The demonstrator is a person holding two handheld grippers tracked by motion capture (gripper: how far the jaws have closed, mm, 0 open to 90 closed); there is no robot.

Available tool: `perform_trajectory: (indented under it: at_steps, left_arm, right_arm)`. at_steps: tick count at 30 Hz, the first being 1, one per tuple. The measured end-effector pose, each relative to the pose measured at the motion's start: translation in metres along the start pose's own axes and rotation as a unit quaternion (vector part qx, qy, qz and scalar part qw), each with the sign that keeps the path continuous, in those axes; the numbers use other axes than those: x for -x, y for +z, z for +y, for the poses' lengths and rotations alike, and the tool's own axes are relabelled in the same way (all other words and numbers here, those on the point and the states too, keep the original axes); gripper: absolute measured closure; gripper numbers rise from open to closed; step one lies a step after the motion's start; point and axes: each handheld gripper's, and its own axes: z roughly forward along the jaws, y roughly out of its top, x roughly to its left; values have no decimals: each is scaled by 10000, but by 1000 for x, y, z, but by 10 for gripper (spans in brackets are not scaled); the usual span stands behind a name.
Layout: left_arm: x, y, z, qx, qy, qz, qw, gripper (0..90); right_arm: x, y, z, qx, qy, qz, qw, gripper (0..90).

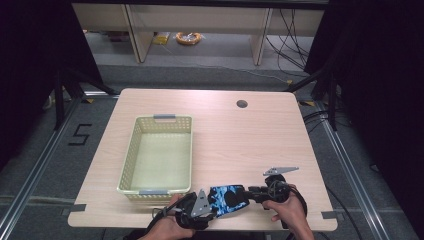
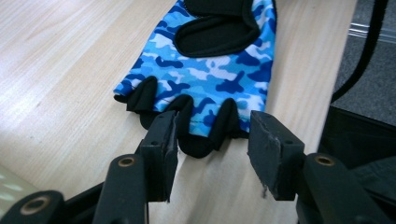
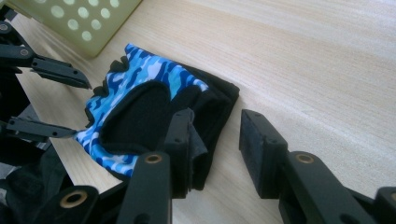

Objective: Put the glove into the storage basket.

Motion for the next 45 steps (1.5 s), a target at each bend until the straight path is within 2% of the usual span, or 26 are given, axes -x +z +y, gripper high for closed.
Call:
perform_trajectory:
  at_steps: [1,2,3,5,6,7,9,11,13,14,15,18,20,22,23,25,27,28,29,31,33,34,39,40,44,45]
  left_arm:
    - [0,3,0,-24,-24,16,10000,515]
    - [-1,4,0,-63,23,84,9999,508]
    - [0,7,0,-113,-18,58,9999,508]
    - [0,10,0,-166,-14,72,9998,506]
    - [2,10,2,-142,8,99,9998,505]
    - [2,10,2,-162,93,141,9997,512]
    - [4,10,3,-164,69,117,9998,517]
    - [4,10,3,-141,120,106,9998,533]
    - [4,11,2,-65,107,63,9999,581]
    - [5,12,1,-27,23,32,10000,602]
    - [5,11,2,-117,160,67,9998,624]
    - [8,11,2,-75,212,7,9997,689]
    - [9,11,1,-74,333,94,9994,726]
    - [10,12,0,16,301,84,9995,747]
    - [10,11,0,-6,292,96,9995,760]
    - [9,12,-1,102,169,95,9998,782]
    - [8,11,1,-7,282,163,9995,789]
    - [9,10,1,89,221,105,9997,791]
    - [7,8,2,12,329,123,9994,793]
    - [8,6,3,148,211,106,9996,795]
    - [7,4,3,196,220,113,9995,797]
    - [7,3,2,185,225,136,9995,797]
    - [5,-4,1,262,249,155,9992,798]
    - [5,-6,1,292,246,177,9991,798]
    - [9,-15,2,408,281,167,9986,798]
    - [8,-18,4,336,264,51,9991,797]
  right_arm:
    - [0,0,0,-34,21,-51,10000,657]
    - [-3,0,0,-56,175,-31,9998,657]
    - [-2,2,0,-60,186,70,9998,658]
    - [-1,4,0,-73,100,-45,9999,658]
    - [0,5,-1,-63,114,44,9999,659]
    - [-3,7,-2,-71,311,-1,9995,659]
    - [-2,10,-2,-78,282,153,9995,661]
    - [-2,12,-3,-107,291,57,9995,666]
    - [-2,14,-5,-60,427,112,9990,694]
    - [-1,15,-6,-35,474,226,9986,704]
    - [2,16,-6,52,406,259,9988,711]
    - [2,18,-9,117,450,391,9981,785]
    - [2,18,-10,157,490,470,9976,845]
    - [2,19,-11,205,499,461,9975,855]
    - [2,19,-12,240,450,537,9973,857]
    - [0,18,-11,248,356,486,9979,860]
    - [0,16,-11,247,351,442,9981,860]
    - [0,16,-12,270,361,469,9979,860]
    - [1,16,-13,310,343,498,9977,860]
    - [0,12,-13,398,353,564,9970,860]
    - [-2,9,-13,516,303,556,9967,860]
    - [-5,6,-12,576,340,635,9957,860]
    - [-13,4,-11,682,217,602,9956,860]
    - [-15,3,-10,679,289,681,9949,860]
    - [-23,-5,-6,847,118,693,9939,860]
    - [-27,-9,-5,813,32,563,9951,859]
